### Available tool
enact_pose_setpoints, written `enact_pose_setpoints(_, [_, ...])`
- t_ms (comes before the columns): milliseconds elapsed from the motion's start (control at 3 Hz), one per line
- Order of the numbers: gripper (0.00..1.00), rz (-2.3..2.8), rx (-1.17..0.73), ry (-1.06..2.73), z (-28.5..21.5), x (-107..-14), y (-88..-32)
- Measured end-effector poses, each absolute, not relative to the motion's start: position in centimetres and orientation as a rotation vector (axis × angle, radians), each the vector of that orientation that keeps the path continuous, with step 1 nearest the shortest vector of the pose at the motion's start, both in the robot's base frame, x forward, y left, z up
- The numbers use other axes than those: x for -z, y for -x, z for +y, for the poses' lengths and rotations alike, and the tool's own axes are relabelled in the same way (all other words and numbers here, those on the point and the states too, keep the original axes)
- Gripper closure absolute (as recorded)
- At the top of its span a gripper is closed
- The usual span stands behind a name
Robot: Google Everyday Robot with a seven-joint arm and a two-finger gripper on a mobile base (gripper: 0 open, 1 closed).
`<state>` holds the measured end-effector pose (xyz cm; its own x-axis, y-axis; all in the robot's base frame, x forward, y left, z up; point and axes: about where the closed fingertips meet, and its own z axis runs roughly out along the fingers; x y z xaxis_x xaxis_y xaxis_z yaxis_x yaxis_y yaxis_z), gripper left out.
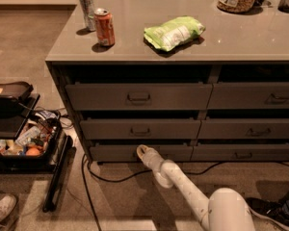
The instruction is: Close bottom drawer
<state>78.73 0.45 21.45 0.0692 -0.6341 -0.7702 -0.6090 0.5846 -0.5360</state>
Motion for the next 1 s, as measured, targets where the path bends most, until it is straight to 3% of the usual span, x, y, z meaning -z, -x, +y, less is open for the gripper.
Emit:
enact_pose_setpoints(333, [1.00,1.614,0.069,1.098,0.50,-21.44,-79.42])
enact_pose_setpoints(1000, [0.58,1.614,0.069,1.098,0.51,-21.44,-79.42])
